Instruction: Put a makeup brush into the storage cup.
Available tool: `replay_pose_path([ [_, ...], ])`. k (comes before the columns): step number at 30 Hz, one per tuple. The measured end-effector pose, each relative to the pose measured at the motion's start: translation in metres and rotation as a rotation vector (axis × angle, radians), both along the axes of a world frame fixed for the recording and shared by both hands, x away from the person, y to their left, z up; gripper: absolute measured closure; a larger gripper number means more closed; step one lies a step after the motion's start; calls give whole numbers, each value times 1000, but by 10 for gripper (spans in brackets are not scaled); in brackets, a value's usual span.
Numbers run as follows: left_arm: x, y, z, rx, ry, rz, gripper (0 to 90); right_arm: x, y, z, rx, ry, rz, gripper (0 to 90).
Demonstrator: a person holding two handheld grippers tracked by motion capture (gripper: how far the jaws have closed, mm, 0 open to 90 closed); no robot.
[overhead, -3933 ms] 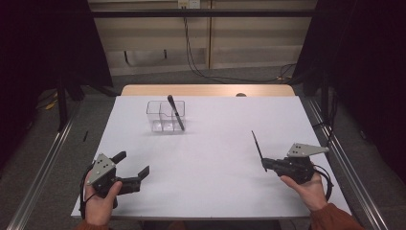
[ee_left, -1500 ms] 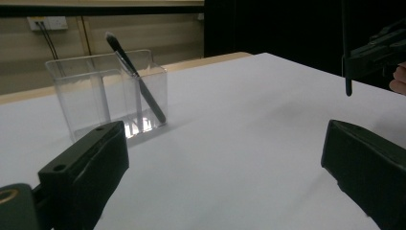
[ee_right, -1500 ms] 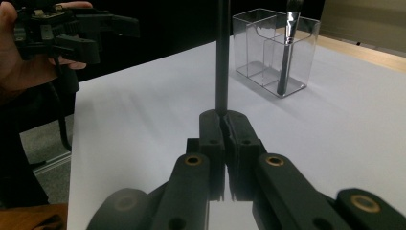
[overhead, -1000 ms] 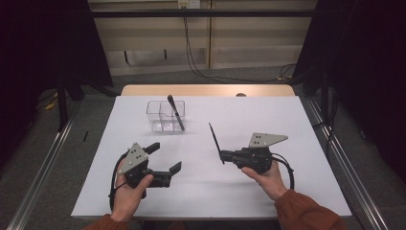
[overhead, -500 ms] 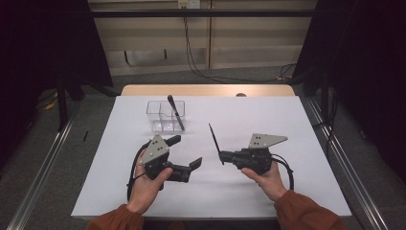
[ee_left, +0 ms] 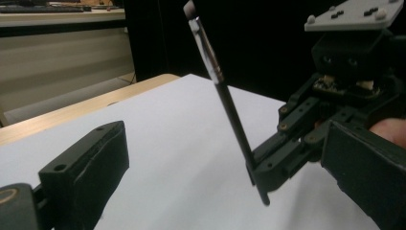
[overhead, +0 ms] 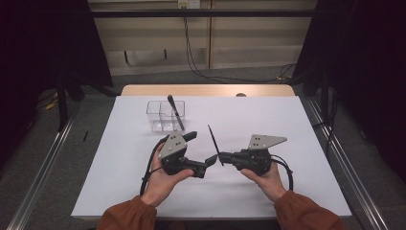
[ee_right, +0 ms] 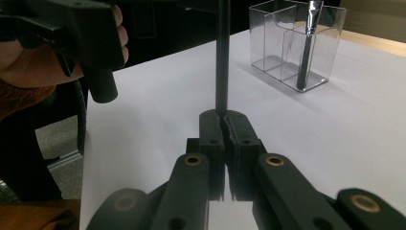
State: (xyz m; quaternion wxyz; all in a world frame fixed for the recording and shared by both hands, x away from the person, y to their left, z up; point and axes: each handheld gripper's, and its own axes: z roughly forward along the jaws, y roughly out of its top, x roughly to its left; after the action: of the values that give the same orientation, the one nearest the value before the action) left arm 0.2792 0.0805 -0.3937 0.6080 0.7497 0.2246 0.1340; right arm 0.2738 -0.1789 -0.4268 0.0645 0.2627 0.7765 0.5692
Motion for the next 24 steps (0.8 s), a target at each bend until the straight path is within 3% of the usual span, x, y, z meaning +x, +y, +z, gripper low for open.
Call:
replay_pose_path([
  [4,4,-6,2,-15,-5,-7,46,0,-1,0,0,-1,-4,870],
  [9,2,-17,1,19,-18,-28,84,0,-1,0,3,3,0,870],
  [11,1,-20,1,18,-23,-40,141,0,-1,0,5,3,-4,870],
  [16,5,-25,4,-1,6,-16,244,0,-3,0,8,3,-7,870],
  [18,5,-25,6,10,24,0,339,-1,-3,0,8,3,-9,870],
  [20,3,-25,6,2,24,5,374,-1,-4,0,5,4,-11,870],
  [21,2,-25,6,3,21,10,435,-1,-4,-1,6,3,-11,869],
  [24,1,-24,6,-14,27,4,474,-2,-5,-1,7,3,-11,870],
])
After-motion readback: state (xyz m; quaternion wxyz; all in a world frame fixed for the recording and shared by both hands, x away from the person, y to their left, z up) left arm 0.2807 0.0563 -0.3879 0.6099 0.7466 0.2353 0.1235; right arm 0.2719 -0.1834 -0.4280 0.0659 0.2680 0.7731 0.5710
